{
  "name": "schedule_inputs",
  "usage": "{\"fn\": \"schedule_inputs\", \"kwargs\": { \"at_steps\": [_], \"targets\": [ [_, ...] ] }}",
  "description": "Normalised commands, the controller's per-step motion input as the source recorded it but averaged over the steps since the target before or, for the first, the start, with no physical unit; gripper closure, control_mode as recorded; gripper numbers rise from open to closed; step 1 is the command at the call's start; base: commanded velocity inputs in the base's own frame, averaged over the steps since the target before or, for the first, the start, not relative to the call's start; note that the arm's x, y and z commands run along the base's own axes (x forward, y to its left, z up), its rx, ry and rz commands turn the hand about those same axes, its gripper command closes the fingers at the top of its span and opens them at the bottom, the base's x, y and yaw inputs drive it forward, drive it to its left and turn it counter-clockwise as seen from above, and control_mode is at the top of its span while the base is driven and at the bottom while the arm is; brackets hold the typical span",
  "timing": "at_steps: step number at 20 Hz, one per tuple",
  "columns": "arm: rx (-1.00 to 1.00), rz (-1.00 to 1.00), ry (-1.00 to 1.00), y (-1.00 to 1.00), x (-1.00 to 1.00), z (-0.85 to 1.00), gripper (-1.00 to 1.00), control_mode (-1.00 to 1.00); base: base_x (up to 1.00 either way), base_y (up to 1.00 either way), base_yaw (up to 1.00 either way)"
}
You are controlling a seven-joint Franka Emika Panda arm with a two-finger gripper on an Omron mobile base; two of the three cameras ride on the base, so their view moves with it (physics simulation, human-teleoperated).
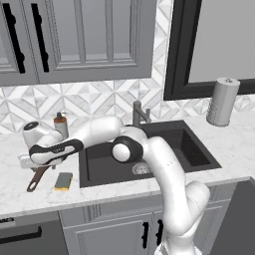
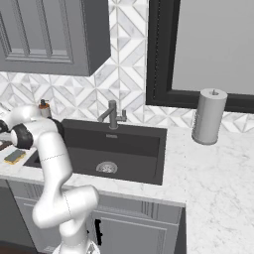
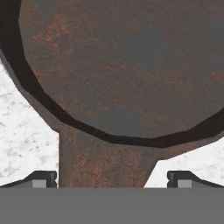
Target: Pick the pan and sponge and place them into the sink. Then turn on the water.
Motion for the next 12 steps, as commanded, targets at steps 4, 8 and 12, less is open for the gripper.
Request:
{"fn": "schedule_inputs", "kwargs": {
  "at_steps": [4, 8, 12],
  "targets": [
    [0.00, -0.02, 0.00, 0.04, 0.19, -0.29, -1.00, -1.00, 0.00, 0.00, 0.00],
    [0.00, -0.01, 0.01, 0.00, 0.05, -0.17, 1.00, -1.00, 0.00, 0.00, 0.00],
    [0.00, 0.00, 0.04, -0.01, 0.00, 0.00, 1.00, -1.00, 0.00, 0.00, 0.00]
  ]
}}
